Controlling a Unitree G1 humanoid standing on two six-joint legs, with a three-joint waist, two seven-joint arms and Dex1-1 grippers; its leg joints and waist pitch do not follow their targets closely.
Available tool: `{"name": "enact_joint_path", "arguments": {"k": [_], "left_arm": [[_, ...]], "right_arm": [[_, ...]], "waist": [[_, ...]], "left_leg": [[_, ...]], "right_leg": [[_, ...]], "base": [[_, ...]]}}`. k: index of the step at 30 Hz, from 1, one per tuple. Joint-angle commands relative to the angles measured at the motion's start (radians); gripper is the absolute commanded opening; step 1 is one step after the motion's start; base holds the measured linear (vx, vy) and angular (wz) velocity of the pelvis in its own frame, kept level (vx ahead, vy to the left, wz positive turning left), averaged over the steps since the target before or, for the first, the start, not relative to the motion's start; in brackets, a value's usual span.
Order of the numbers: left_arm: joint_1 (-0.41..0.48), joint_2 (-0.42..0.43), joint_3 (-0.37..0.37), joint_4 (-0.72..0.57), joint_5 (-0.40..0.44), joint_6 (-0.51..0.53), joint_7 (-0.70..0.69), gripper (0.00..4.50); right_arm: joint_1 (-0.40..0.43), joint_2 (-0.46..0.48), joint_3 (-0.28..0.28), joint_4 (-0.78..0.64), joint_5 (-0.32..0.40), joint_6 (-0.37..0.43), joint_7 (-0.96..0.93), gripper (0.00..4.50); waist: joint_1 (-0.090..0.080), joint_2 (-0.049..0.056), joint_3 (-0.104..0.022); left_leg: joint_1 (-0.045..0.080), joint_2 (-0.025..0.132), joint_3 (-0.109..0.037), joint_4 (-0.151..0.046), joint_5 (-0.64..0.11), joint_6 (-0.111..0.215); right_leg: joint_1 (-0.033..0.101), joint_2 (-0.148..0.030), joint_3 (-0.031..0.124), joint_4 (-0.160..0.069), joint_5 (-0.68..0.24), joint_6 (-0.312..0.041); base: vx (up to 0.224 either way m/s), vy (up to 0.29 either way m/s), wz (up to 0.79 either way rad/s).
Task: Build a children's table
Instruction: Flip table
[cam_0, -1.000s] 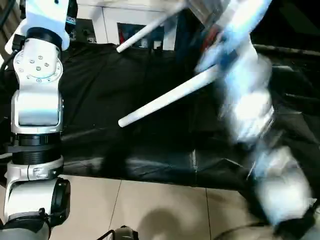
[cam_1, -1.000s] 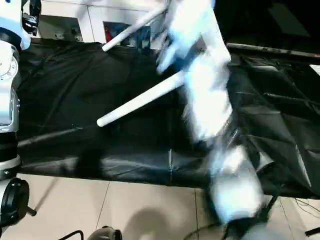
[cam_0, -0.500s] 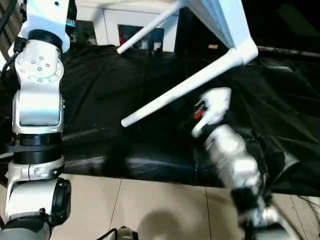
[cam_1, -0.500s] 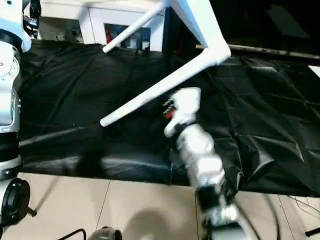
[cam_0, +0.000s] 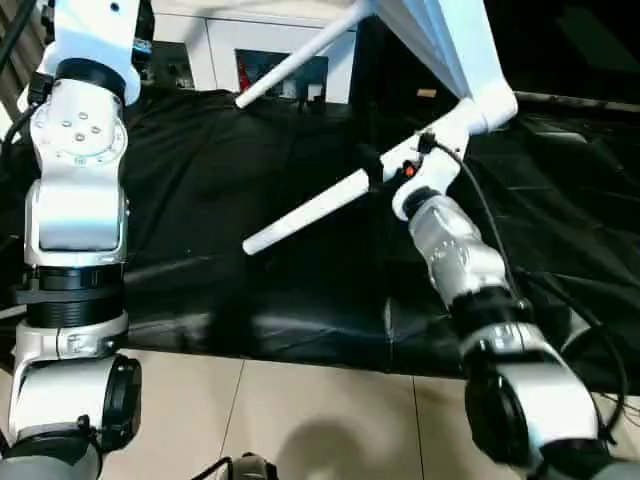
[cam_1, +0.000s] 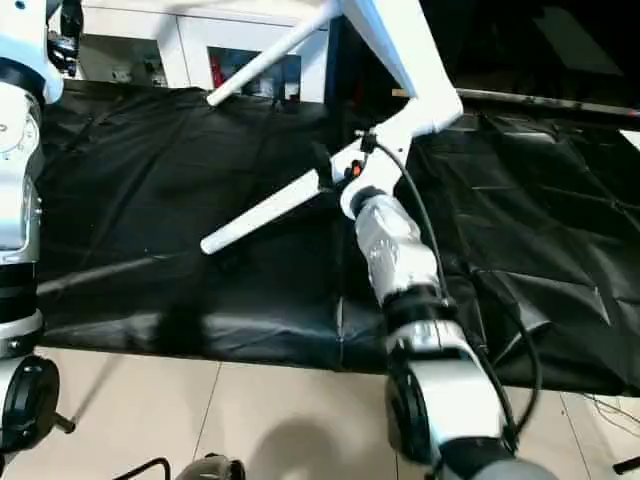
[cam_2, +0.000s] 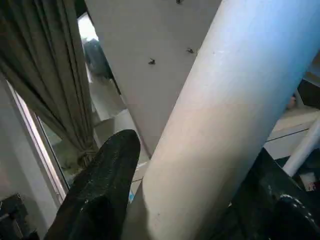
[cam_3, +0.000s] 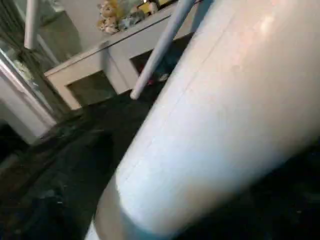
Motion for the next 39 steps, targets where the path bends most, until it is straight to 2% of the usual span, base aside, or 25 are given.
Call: {"name": "enact_joint_path", "arguments": {"k": [1,2,3,6,10,11,16,21,24,27,29,31,32,33,34,35,36,37,39], "left_arm": [[0.016,-0.031,0.025,0.022,-0.06,0.035,0.011,2.5],[0.018,-0.033,0.029,0.02,-0.063,0.038,0.014,2.5],[0.019,-0.033,0.03,0.02,-0.063,0.038,0.014,2.5],[0.019,-0.033,0.03,0.019,-0.062,0.039,0.015,2.5],[0.023,-0.036,0.031,0.015,-0.063,0.042,0.016,2.5],[0.023,-0.036,0.031,0.015,-0.063,0.042,0.016,2.5],[0.024,-0.041,0.032,0.016,-0.064,0.045,0.02,2.49],[0.033,-0.048,0.041,0.007,-0.069,0.052,0.026,2.49],[0.034,-0.054,0.049,0.008,-0.075,0.053,0.03,2.49],[0.03,-0.069,0.076,0.012,-0.101,0.044,0.04,2.45],[0.032,-0.088,0.106,0.017,-0.132,0.031,0.046,2.44],[0.034,-0.098,0.117,0.019,-0.147,0.025,0.046,2.4],[0.043,-0.113,0.129,0.023,-0.169,0.02,0.039,2.38],[0.049,-0.122,0.136,0.025,-0.182,0.018,0.033,2.38],[0.07,-0.144,0.139,0.032,-0.212,0.017,0.015,2.31],[0.081,-0.152,0.136,0.037,-0.219,0.014,0.009,2.26],[0.088,-0.157,0.134,0.039,-0.223,0.012,0.006,2.26],[0.098,-0.163,0.131,0.043,-0.228,0.008,0.001,2.21],[0.124,-0.174,0.122,0.052,-0.23,0.005,-0.006,1.94]], "right_arm": [[-0.038,-0.008,-0.035,0.046,0.033,-0.012,0.037,3.79],[-0.052,-0.005,-0.066,0.06,0.069,0.001,0.074,3.72],[-0.058,-0.005,-0.076,0.069,0.075,0.003,0.088,3.72],[-0.069,-0.009,-0.082,0.089,0.073,0.003,0.132,3.35],[-0.082,-0.017,-0.088,0.115,0.079,-0.005,0.169,3.16],[-0.082,-0.017,-0.088,0.115,0.079,-0.005,0.169,2.94],[-0.099,-0.024,-0.099,0.147,0.074,-0.008,0.207,2.72],[-0.11,-0.036,-0.108,0.152,0.063,-0.033,0.213,2.22],[-0.121,-0.056,-0.113,0.143,0.059,-0.044,0.206,2.16],[-0.122,-0.078,-0.098,0.096,0.038,-0.056,0.204,2.06],[-0.112,-0.098,-0.079,0.026,0.001,-0.088,0.176,2.04],[-0.105,-0.107,-0.068,-0.01,-0.015,-0.092,0.171,1.98],[-0.09,-0.125,-0.039,-0.07,-0.056,-0.104,0.163,1.96],[-0.08,-0.137,-0.02,-0.109,-0.082,-0.111,0.159,1.96],[-0.058,-0.161,0.015,-0.205,-0.128,-0.108,0.149,1.92],[-0.048,-0.171,0.032,-0.241,-0.149,-0.104,0.143,1.92],[-0.042,-0.176,0.041,-0.26,-0.162,-0.102,0.14,1.92],[-0.031,-0.18,0.056,-0.292,-0.178,-0.093,0.137,1.91],[-0.008,-0.186,0.083,-0.351,-0.216,-0.082,0.121,1.87]], "waist": [[-0.008,0.002,-0.082],[-0.008,-0.001,-0.082],[-0.008,-0.001,-0.082],[-0.007,0.0,-0.08],[-0.007,0.001,-0.081],[-0.007,0.0,-0.081],[-0.006,-0.003,-0.082],[-0.006,-0.005,-0.08],[-0.005,-0.005,-0.08],[-0.005,-0.007,-0.078],[-0.002,-0.007,-0.081],[0.001,-0.009,-0.086],[0.002,-0.007,-0.087],[0.007,-0.009,-0.091],[0.009,-0.008,-0.096],[0.009,-0.01,-0.097],[0.01,-0.012,-0.095],[0.01,-0.007,-0.095],[0.008,-0.008,-0.094]], "left_leg": [[0.042,0.045,-0.027,-0.075,-0.285,-0.049],[0.043,0.045,-0.026,-0.074,-0.297,-0.043],[0.043,0.045,-0.026,-0.074,-0.297,-0.043],[0.043,0.048,-0.028,-0.077,-0.307,-0.046],[0.043,0.048,-0.027,-0.077,-0.306,-0.051],[0.043,0.048,-0.028,-0.076,-0.303,-0.05],[0.041,0.048,-0.026,-0.075,-0.285,-0.039],[0.042,0.05,-0.026,-0.075,-0.29,-0.035],[0.043,0.049,-0.026,-0.075,-0.294,-0.035],[0.042,0.048,-0.025,-0.076,-0.299,-0.038],[0.043,0.049,-0.024,-0.074,-0.28,-0.037],[0.038,0.045,-0.023,-0.068,-0.221,-0.029],[0.037,0.045,-0.023,-0.067,-0.207,-0.025],[0.038,0.044,-0.021,-0.061,-0.158,-0.017],[0.035,0.042,-0.02,-0.054,-0.094,-0.003],[0.032,0.04,-0.019,-0.052,-0.076,0.008],[0.026,0.036,-0.017,-0.05,-0.07,0.027],[0.026,0.037,-0.018,-0.049,-0.077,0.029],[0.032,0.042,-0.02,-0.052,-0.1,0.027]], "right_leg": [[0.024,-0.051,0.027,-0.074,-0.146,-0.18],[0.024,-0.052,0.028,-0.076,-0.169,-0.182],[0.024,-0.052,0.028,-0.076,-0.169,-0.182],[0.022,-0.053,0.027,-0.079,-0.203,-0.181],[0.021,-0.054,0.027,-0.078,-0.198,-0.186],[0.022,-0.054,0.027,-0.077,-0.194,-0.188],[0.024,-0.054,0.027,-0.077,-0.188,-0.195],[0.022,-0.056,0.027,-0.079,-0.203,-0.197],[0.021,-0.054,0.027,-0.079,-0.21,-0.197],[0.02,-0.054,0.027,-0.081,-0.221,-0.196],[0.021,-0.053,0.027,-0.079,-0.195,-0.191],[0.024,-0.05,0.025,-0.071,-0.126,-0.196],[0.025,-0.05,0.025,-0.068,-0.105,-0.197],[0.026,-0.046,0.023,-0.062,-0.044,-0.197],[0.027,-0.041,0.021,-0.052,0.048,-0.205],[0.027,-0.038,0.021,-0.049,0.081,-0.207],[0.029,-0.038,0.021,-0.049,0.097,-0.211],[0.029,-0.039,0.021,-0.05,0.089,-0.21],[0.027,-0.039,0.02,-0.054,0.072,-0.213]], "base": [[0.0,0.0,0.0],[0.0,0.0,0.0],[0.0,0.0,0.0],[0.0,0.0,0.0],[0.0,0.0,0.0],[0.0,0.0,0.0],[0.0,0.0,0.0],[0.0,0.0,0.0],[0.0,0.0,0.0],[0.0,0.0,0.0],[0.0,0.0,0.0],[0.0,0.0,0.0],[0.0,0.0,0.0],[0.0,0.0,0.0],[0.0,0.0,0.0],[0.0,0.0,0.0],[0.0,0.0,0.0],[0.0,0.0,0.0],[0.0,0.0,0.0]]}}
